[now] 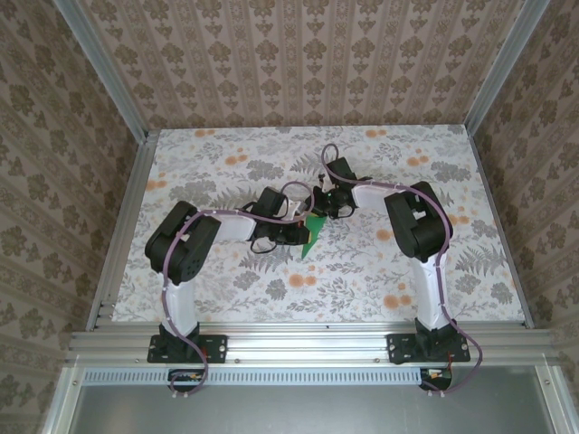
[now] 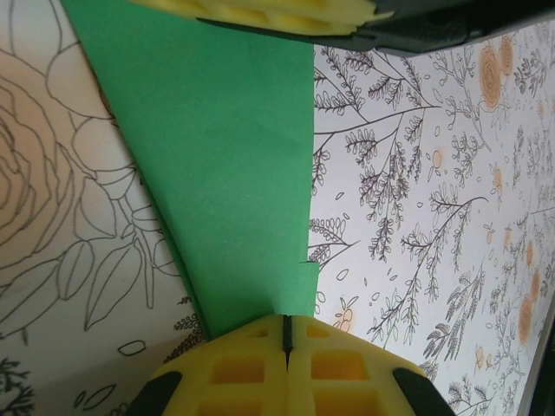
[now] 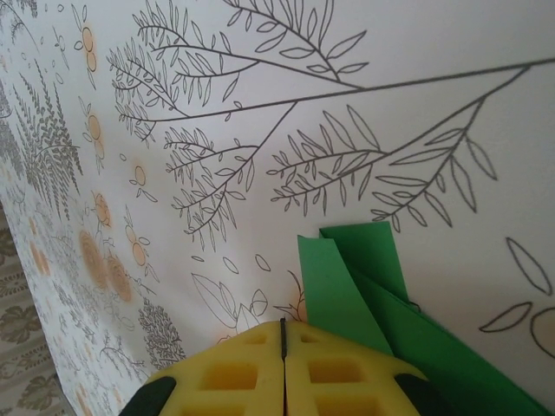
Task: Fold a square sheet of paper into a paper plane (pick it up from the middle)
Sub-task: Fold the wing for the fifth time at the center of the table.
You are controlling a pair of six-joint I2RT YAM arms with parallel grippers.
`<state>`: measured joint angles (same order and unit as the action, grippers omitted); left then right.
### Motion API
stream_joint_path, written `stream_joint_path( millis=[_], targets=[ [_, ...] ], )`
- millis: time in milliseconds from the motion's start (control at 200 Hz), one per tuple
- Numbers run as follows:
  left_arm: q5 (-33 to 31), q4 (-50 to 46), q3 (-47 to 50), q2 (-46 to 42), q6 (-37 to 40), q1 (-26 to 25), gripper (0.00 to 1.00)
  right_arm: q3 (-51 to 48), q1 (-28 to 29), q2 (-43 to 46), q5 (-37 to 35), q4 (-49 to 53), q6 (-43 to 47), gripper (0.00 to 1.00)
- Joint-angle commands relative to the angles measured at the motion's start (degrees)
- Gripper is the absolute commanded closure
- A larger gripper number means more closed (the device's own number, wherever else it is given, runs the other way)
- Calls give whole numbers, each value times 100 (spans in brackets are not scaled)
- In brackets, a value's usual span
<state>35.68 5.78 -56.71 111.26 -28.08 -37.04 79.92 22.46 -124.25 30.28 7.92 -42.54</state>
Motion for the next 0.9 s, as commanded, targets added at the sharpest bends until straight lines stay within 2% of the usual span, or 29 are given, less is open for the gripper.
stream_joint_path(
  millis=[0,345,675,895],
  targets=[
    [-85,-516,303,-9,56,-5,99,-30,5,-214,-199,239,-148,93],
    [343,-481,688,-301,188,-35,94,85,-48,-328,-503,615,-193,94],
    [922,-183,933,-474,159,-134,82,146,-48,-399,-515,682,-175,94],
    [737,-415,1008,-486,247,-192,81,171,-44,-416,-536,714,-167,94]
  ],
)
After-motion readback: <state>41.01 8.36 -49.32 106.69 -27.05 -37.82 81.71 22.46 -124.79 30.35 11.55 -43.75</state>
